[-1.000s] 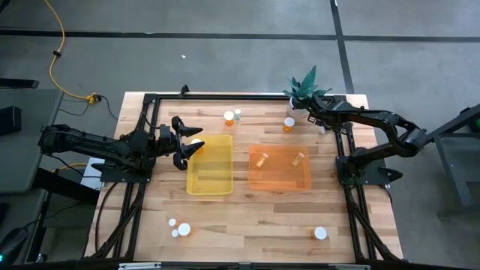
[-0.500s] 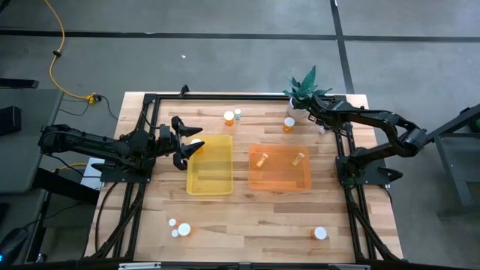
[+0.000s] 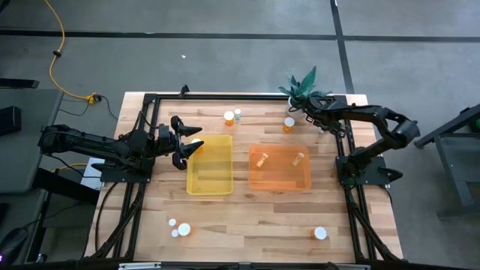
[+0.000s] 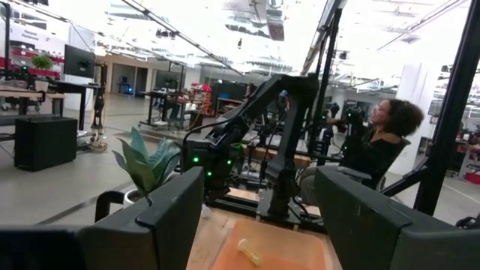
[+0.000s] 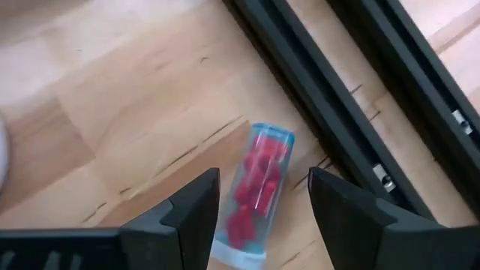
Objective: Pick and place medicine bottles into bin by pill shape (circle, oval)
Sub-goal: Put the small blue capsule bottle into the orange bin
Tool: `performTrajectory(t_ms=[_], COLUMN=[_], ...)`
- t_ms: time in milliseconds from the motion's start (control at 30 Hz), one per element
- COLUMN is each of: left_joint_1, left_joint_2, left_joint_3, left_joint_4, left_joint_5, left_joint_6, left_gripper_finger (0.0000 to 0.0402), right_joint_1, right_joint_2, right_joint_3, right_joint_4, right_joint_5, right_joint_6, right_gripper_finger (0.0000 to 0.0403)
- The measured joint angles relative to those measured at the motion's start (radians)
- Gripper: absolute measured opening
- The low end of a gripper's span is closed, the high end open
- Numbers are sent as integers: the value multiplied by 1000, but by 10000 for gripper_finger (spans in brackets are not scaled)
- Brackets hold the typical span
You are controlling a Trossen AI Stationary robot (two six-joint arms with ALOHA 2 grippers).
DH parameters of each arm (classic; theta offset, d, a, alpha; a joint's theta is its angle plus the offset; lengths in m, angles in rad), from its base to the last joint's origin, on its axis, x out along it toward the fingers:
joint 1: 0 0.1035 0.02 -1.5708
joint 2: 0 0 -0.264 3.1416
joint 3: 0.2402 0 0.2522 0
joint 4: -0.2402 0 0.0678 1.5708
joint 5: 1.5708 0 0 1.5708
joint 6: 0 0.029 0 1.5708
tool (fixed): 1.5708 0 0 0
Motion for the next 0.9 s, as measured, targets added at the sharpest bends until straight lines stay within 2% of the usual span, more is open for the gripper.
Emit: performTrajectory(t_ms=[267, 467, 900], left_joint_1=[0, 0, 0], left_joint_2=[0, 0, 0], left_joint_3=[0, 0, 0], left_joint_4=[0, 0, 0], left_joint_5=[0, 0, 0], left_joint_6=[0, 0, 0], left_gripper_finger=[241, 241, 241], right_joint_1=[3, 17, 17], right_joint_2=[90, 113, 112], right_joint_3=[3, 3, 2], right_joint_4=[10, 22, 26], right_joint_5=[-19, 11, 34], right_joint_6=[24, 23, 14], right_gripper_finger=[196, 191, 90])
